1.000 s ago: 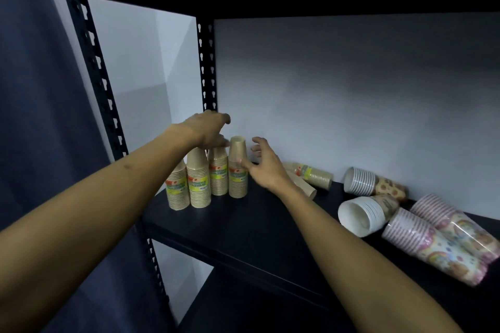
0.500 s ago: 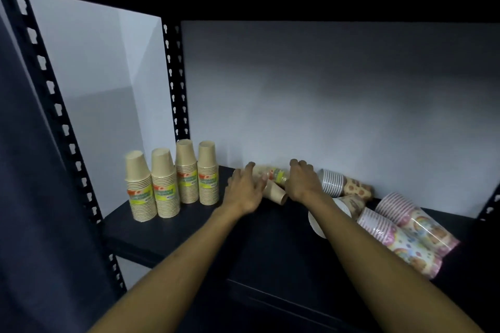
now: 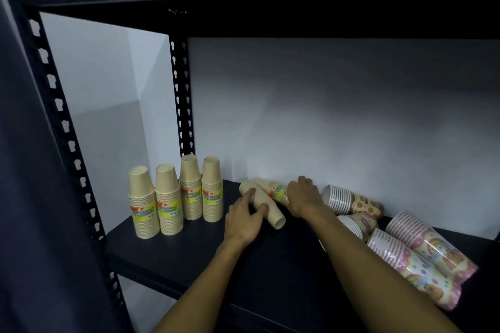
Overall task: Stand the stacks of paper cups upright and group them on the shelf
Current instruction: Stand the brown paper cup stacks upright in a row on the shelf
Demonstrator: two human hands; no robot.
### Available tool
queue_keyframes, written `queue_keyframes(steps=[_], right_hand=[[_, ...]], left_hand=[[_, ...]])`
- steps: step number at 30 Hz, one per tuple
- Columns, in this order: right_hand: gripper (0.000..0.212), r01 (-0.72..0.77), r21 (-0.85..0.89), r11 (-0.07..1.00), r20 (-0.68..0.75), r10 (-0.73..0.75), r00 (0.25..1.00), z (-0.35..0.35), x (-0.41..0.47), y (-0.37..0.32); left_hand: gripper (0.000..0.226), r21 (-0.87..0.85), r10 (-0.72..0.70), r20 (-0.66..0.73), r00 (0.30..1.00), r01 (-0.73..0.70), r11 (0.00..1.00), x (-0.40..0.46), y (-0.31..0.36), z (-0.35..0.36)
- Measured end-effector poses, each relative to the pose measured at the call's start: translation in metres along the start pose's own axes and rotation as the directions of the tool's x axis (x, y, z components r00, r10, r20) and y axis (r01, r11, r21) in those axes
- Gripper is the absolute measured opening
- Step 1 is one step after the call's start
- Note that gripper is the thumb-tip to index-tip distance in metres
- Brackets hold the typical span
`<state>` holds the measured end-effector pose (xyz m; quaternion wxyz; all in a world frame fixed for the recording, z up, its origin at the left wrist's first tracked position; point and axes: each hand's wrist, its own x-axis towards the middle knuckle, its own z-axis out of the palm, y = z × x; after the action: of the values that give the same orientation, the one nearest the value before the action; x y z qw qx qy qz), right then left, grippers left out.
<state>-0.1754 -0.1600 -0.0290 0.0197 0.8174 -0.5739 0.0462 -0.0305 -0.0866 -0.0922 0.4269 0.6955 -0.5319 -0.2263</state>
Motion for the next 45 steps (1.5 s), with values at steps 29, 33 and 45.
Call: queue_keyframes(steps=[29, 33, 45], right_hand=[[0.038, 0.145, 0.551, 0.822, -0.459, 0.152, 0.875, 0.067, -0.124, -0.025], [0.04, 0.106, 0.682, 0.724, -0.391, 0.237, 0.889, 0.063, -0.12, -0.021], [0.036, 0.061, 0.737, 0.674, -0.3, 0.245, 0.922, 0.058, -0.123, -0.02]], left_hand=[[0.086, -0.399, 0.066, 0.039, 0.997, -0.045, 0.916, -0.043, -0.014, -0.031], [0.087, -0.464, 0.007, 0.026, 1.0, 0.006, 0.886, -0.038, -0.018, -0.032], [0.083, -0.549, -0.026, 0.089, 0.996, 0.07, 0.833, -0.055, -0.025, -0.04]])
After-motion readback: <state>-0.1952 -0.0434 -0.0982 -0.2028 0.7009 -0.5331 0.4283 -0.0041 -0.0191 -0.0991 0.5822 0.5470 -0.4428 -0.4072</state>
